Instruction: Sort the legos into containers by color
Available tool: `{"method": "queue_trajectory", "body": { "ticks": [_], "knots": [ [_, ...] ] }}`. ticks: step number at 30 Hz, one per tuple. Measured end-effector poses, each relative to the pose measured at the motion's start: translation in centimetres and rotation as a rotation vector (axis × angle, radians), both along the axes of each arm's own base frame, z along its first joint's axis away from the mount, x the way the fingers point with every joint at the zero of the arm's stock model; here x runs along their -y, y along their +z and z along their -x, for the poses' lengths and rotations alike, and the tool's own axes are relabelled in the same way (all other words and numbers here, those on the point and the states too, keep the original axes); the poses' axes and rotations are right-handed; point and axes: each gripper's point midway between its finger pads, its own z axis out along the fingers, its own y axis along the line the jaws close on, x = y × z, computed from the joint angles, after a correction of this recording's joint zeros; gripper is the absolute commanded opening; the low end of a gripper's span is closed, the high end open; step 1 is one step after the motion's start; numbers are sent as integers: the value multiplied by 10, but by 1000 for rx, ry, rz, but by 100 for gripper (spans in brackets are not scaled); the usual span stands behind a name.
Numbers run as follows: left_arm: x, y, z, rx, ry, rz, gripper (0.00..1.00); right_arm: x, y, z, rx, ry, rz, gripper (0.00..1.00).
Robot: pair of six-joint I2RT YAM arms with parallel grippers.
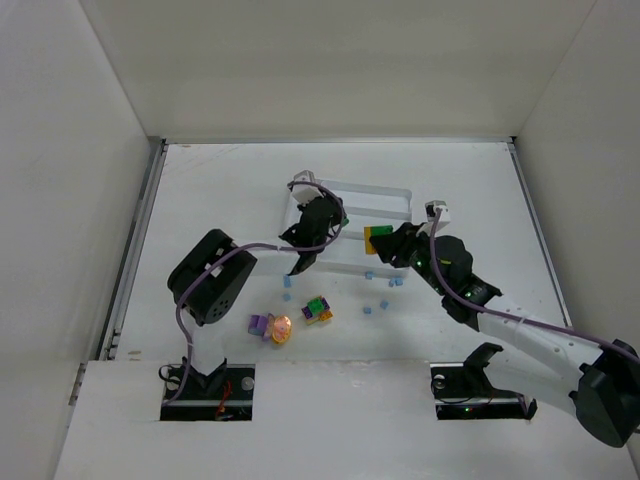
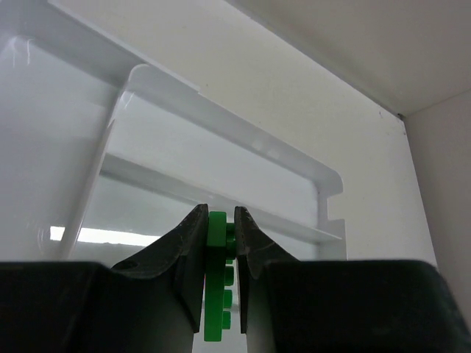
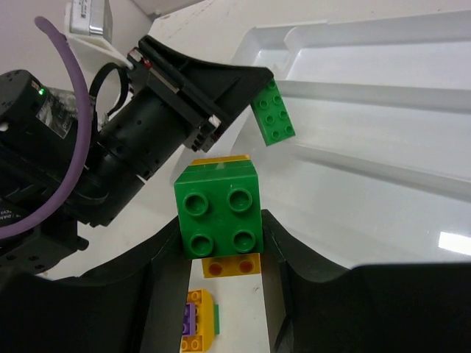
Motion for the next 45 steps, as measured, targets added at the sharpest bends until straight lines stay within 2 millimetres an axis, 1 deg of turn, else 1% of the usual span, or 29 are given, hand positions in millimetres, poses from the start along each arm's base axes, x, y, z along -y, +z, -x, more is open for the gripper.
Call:
{"method": "queue_trajectory", "body": {
  "ticks": [3, 7, 9, 13, 17, 19, 23, 26, 29, 32, 34, 36, 38, 39, 40, 42, 45],
  "knots": [
    [0, 12, -14, 35, 35, 16, 11, 0, -2, -1, -6, -2, 5, 13],
    [-3, 25, -37, 78, 93, 37, 11, 0, -2, -1, -4, -2, 4, 14],
    [-5, 24, -50, 87, 122, 38, 11, 0, -2, -1, -3, -3, 3, 14],
    [-12, 10, -73, 80, 173, 26, 11, 1, 1, -1, 3, -5, -1, 14],
    [-15, -1, -89, 69, 198, 11, 12, 1, 4, 0, 11, -4, -7, 14],
    [-13, -1, -94, 73, 202, 14, 15, 0, 4, 1, 12, -1, -7, 14],
    [-9, 6, -98, 89, 198, 19, 26, -1, 4, 2, 12, 1, -7, 14],
    [-9, 6, -97, 88, 198, 16, 32, -1, 4, 1, 12, 1, -7, 14],
    [-8, 4, -97, 87, 199, 10, 37, -1, 4, 1, 12, 1, -7, 14],
    [-7, 4, -96, 87, 196, 9, 38, -1, 4, 1, 12, 1, -7, 14],
    [-8, 1, -94, 83, 194, 4, 37, -1, 4, 1, 12, 1, -7, 14],
    [-11, -6, -87, 68, 187, -9, 34, -1, 4, 1, 12, 1, -7, 14],
    [-17, -12, -71, 41, 165, -27, 32, -1, 4, 1, 12, 1, -8, 14],
    [-20, -12, -61, 33, 150, -29, 32, -1, 4, 1, 12, 1, -8, 14],
    [-21, -8, -49, 26, 124, -24, 32, -1, 4, 1, 12, 1, -8, 14],
    [-21, 8, -20, 28, 65, 10, 33, -1, 4, 2, 9, 1, -11, 14],
    [-9, 45, 26, 65, -52, 116, 38, -2, 4, 2, 2, 1, -21, 14]
  ]
}}
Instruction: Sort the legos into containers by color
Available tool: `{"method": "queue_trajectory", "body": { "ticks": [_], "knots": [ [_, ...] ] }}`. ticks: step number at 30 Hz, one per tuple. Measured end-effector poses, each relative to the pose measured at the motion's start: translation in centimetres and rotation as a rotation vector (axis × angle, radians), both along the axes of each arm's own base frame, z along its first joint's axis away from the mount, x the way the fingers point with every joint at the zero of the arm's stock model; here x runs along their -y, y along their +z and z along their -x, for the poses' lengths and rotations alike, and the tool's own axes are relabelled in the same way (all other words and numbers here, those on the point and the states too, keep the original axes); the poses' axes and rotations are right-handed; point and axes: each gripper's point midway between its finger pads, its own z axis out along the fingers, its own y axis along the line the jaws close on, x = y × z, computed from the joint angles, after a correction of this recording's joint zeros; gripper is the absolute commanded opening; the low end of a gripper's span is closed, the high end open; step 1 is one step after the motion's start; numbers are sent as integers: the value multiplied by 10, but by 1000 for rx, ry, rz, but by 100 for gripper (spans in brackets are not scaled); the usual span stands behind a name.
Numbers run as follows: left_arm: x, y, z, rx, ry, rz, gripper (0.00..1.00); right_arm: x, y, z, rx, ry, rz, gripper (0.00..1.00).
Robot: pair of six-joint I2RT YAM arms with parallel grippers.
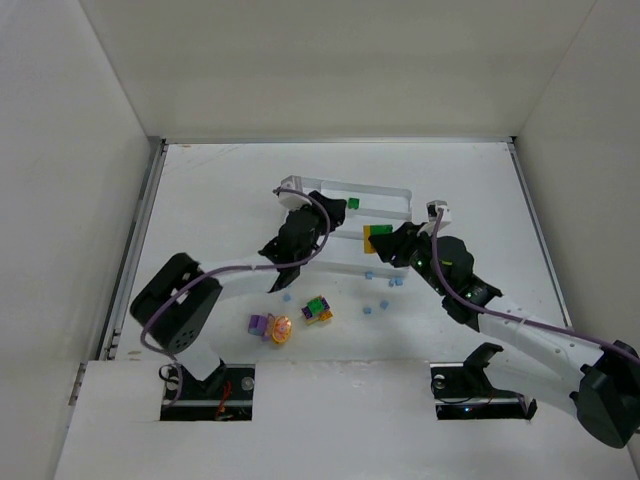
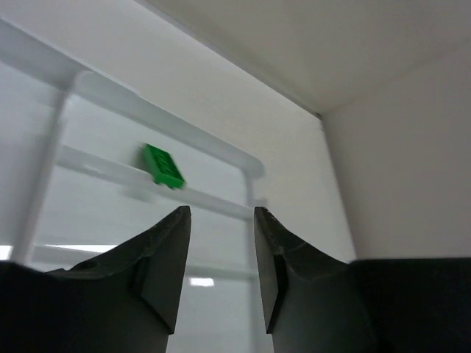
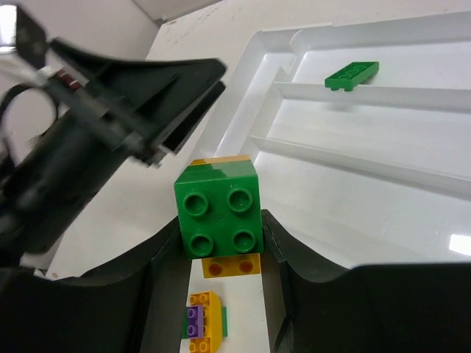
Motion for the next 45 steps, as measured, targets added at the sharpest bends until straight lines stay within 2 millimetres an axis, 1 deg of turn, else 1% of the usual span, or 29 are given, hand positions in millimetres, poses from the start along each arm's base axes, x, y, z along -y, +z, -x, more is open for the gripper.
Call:
{"method": "queue_trajectory", "body": {
  "ticks": [2, 3, 5, 6, 8, 11, 13, 16, 19, 25, 33, 39, 41, 42, 45],
  "knots": [
    [10, 22, 30, 30, -94, 80, 41, -2, 0, -1, -6, 3, -17, 14],
    [14, 29, 42, 40, -133, 112, 42, -4, 0, -1, -12, 5, -26, 14],
    [18, 35, 63, 44, -200, 167, 42, -8, -4, -3, -35, 10, -45, 14],
    [17, 35, 70, 41, -221, 183, 42, -10, -8, -3, -51, 14, -52, 14],
    [16, 27, 82, 19, -253, 203, 42, -14, -17, -3, -92, 20, -65, 14],
    [12, 13, 93, -13, -273, 203, 40, -17, -24, -4, -138, 16, -95, 14],
    [10, 9, 97, -18, -279, 197, 39, -17, -24, -8, -158, 5, -123, 13],
    [10, 14, 99, 1, -289, 188, 37, -18, -21, -15, -174, -13, -157, 13],
    [14, 20, 104, 29, -311, 169, 35, -22, -15, -21, -179, -20, -179, 13],
    [23, 23, 116, 68, -356, 115, 35, -25, -1, -30, -169, -28, -214, 13],
    [30, 21, 121, 85, -385, 67, 38, -27, -5, -32, -187, -32, -219, 13],
    [45, 21, 124, 103, -417, 30, 36, -28, -5, -32, -192, -34, -226, 13],
    [48, 18, 121, 100, -418, 18, 34, -27, -5, -33, -194, -35, -228, 13],
    [49, 16, 121, 98, -418, 13, 31, -27, -5, -33, -194, -36, -229, 13],
    [50, 12, 119, 96, -417, -1, 19, -26, -5, -33, -195, -40, -230, 13]
  ]
}}
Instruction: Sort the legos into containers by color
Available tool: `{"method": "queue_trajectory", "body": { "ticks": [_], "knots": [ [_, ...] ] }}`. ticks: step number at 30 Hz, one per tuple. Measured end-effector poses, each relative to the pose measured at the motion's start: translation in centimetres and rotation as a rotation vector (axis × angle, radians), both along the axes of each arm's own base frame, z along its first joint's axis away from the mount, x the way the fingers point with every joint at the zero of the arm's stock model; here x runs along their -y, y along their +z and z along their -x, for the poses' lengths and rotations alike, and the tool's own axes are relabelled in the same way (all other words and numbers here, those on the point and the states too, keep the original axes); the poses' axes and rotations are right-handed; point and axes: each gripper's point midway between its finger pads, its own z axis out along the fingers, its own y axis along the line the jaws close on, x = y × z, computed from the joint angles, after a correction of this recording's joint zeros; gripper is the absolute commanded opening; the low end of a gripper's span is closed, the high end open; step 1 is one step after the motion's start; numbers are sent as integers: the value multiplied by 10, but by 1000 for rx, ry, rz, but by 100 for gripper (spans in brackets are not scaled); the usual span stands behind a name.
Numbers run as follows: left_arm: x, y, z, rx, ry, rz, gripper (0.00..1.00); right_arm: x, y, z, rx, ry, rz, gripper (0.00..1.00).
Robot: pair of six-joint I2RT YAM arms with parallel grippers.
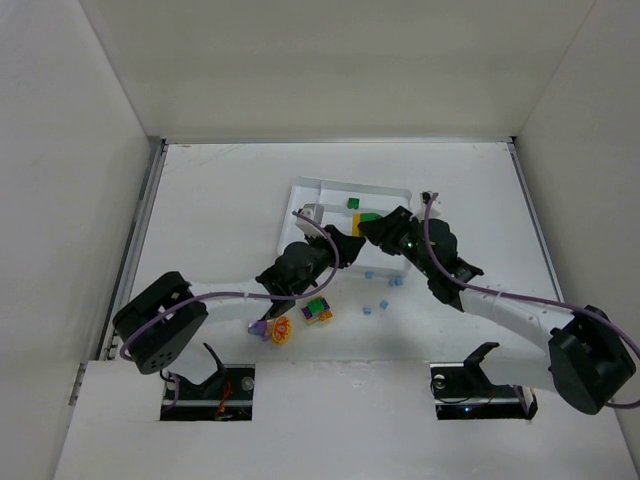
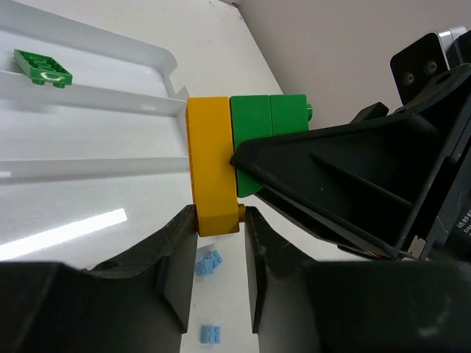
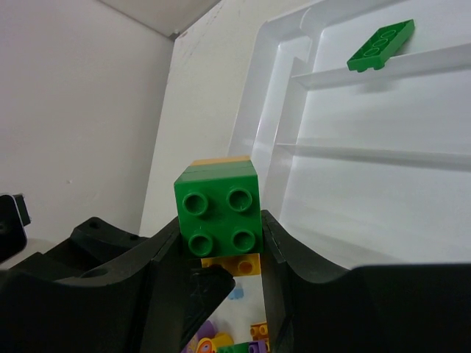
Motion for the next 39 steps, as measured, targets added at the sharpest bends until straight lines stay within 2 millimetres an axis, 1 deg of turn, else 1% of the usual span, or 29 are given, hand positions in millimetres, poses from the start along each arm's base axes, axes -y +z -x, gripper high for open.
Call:
{"method": "queue_trajectory", "body": {
  "ticks": [3, 8, 9, 10, 14, 17, 19, 22, 25, 28, 32, 34, 36, 37, 39],
  "knots": [
    [1, 1, 0, 11, -3, -10, 14, 3, 1, -1, 2, -4, -3, 13],
    [0, 8, 0, 28, -19, 1, 12, 10, 9, 5, 12, 12, -28, 13],
    [-5, 10, -2, 29, -8, 2, 12, 11, 12, 6, 21, 15, -35, 13],
    [-13, 10, -6, 27, 15, -1, 12, 14, 17, 6, 33, 12, -45, 13],
    [-55, 2, -30, 6, 144, -25, 12, 25, 32, 4, 73, -6, -70, 13],
    [-69, -2, -38, -7, 189, -41, 13, 27, 29, 4, 70, -4, -69, 13],
    [-76, -5, -43, -18, 212, -53, 14, 27, 22, 6, 57, 2, -59, 13],
    [-93, -16, -54, -49, 267, -80, 15, 27, 13, 7, 44, 7, -45, 13],
    [-111, -33, -70, -91, 330, -109, 16, 28, 10, 7, 46, 9, -32, 13],
    [-127, -55, -89, -149, 389, -137, 16, 27, 7, 8, 49, 16, -16, 13],
    [-140, -82, -110, -217, 428, -161, 17, 23, 5, 12, 54, 34, 0, 13],
    [-144, -92, -117, -242, 437, -164, 21, 21, 5, 14, 59, 42, 7, 13],
    [-144, -98, -121, -259, 434, -161, 32, 20, 4, 14, 62, 47, 12, 13],
    [-143, -98, -121, -263, 429, -160, 39, 20, 4, 15, 63, 49, 13, 13],
    [-141, -97, -121, -262, 422, -152, 48, 20, 3, 15, 63, 50, 17, 14]
  ]
}}
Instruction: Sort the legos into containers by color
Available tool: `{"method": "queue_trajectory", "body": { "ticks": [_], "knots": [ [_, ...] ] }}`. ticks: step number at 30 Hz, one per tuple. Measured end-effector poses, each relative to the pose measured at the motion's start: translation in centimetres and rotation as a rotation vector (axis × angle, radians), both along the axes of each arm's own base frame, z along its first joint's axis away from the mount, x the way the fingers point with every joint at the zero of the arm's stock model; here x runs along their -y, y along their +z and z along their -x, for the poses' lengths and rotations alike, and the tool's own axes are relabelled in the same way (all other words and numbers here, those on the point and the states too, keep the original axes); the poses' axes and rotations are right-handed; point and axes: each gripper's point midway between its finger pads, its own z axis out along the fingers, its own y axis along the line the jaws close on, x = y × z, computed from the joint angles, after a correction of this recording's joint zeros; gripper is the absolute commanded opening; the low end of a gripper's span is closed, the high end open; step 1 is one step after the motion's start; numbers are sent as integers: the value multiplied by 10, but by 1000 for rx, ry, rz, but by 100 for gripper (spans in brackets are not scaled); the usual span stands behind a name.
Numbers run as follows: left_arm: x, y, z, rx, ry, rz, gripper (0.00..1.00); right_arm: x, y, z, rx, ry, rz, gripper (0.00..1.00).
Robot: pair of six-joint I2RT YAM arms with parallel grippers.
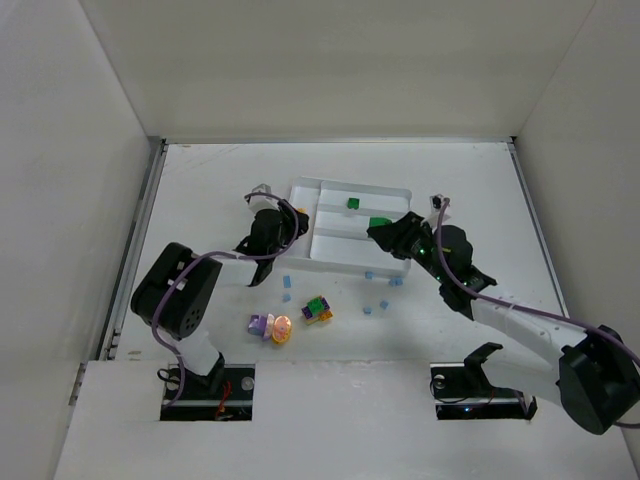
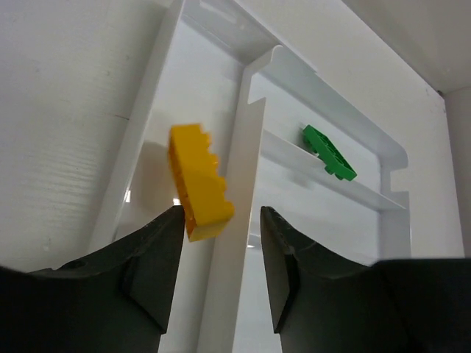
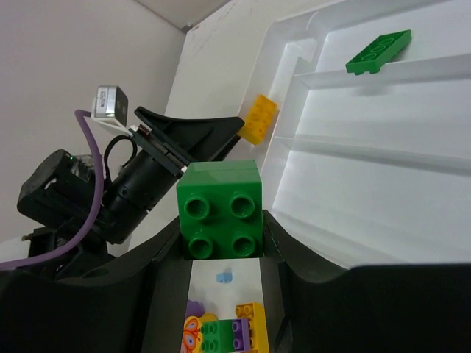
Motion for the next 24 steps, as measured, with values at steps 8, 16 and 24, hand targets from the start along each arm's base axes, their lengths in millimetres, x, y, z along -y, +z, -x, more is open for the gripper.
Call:
{"method": "queue_trajectory", "body": {
  "ticks": [8, 16, 24],
  "knots": [
    [23, 43, 20, 79, -73, 54, 57, -3, -10, -1, -20, 13, 20, 14],
    [51, 116, 62, 178, -193, 269, 64, -16, -14, 12, -30, 122, 21, 15],
    [78, 132, 94, 145, -339, 437, 69, -36, 2, 33, 20, 296, -28, 16]
  ]
}}
